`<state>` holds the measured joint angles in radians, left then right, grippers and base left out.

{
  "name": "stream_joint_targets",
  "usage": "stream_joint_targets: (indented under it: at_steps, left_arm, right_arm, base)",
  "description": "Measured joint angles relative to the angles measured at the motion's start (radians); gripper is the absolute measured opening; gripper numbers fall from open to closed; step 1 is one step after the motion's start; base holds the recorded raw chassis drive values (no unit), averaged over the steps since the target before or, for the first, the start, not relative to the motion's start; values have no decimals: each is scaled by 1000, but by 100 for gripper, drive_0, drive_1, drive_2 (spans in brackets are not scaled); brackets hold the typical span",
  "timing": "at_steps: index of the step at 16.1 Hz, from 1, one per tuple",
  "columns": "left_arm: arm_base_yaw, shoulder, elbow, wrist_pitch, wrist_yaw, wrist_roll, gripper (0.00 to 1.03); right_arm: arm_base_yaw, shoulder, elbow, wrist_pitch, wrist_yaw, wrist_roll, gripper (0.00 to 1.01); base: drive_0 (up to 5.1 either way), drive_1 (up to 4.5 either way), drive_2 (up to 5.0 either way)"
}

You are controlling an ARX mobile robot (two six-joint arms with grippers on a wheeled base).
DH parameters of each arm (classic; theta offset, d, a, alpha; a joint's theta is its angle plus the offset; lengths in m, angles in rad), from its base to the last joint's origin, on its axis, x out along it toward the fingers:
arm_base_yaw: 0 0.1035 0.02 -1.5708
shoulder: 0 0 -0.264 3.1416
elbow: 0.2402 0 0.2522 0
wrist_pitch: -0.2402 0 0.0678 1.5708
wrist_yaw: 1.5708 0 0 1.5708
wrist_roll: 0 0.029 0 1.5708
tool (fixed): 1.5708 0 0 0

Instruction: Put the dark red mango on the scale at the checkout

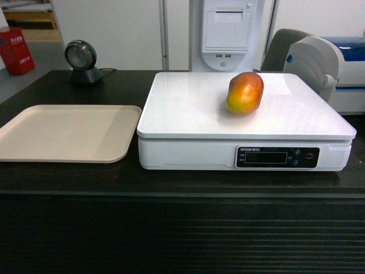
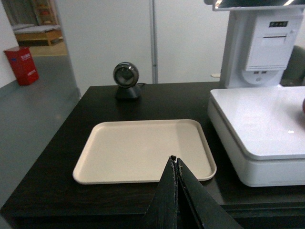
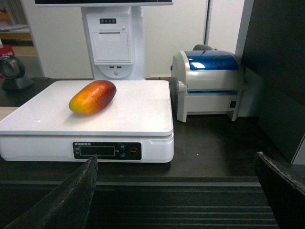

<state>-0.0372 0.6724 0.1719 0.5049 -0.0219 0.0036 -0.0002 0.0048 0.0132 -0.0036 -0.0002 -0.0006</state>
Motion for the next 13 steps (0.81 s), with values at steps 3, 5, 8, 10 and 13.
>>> stream_joint_targets:
  at_steps: [3,5,8,10,13]
  left_arm:
    - [39,-84,-59,-34,19,-2,2]
    - [36,-142,-85,-64,20,-2,2]
    - [36,-229,-117,-121,20,-2,2]
    - [36,-281,-129,-158,20,-2,2]
    - [36,-340,-163,-175,20,-2,2]
  right_arm:
    - [0,0,0,0,0,0,98]
    - [0,0,0,0,0,0,98]
    - [0,0,0,0,0,0,98]
    - [0,0,0,0,0,0,98]
    - [0,0,0,0,0,0,98]
  base:
    - [0,0,0]
    - [0,0,0]
    - [0,0,0]
    - [0,0,0]
    - [0,0,0]
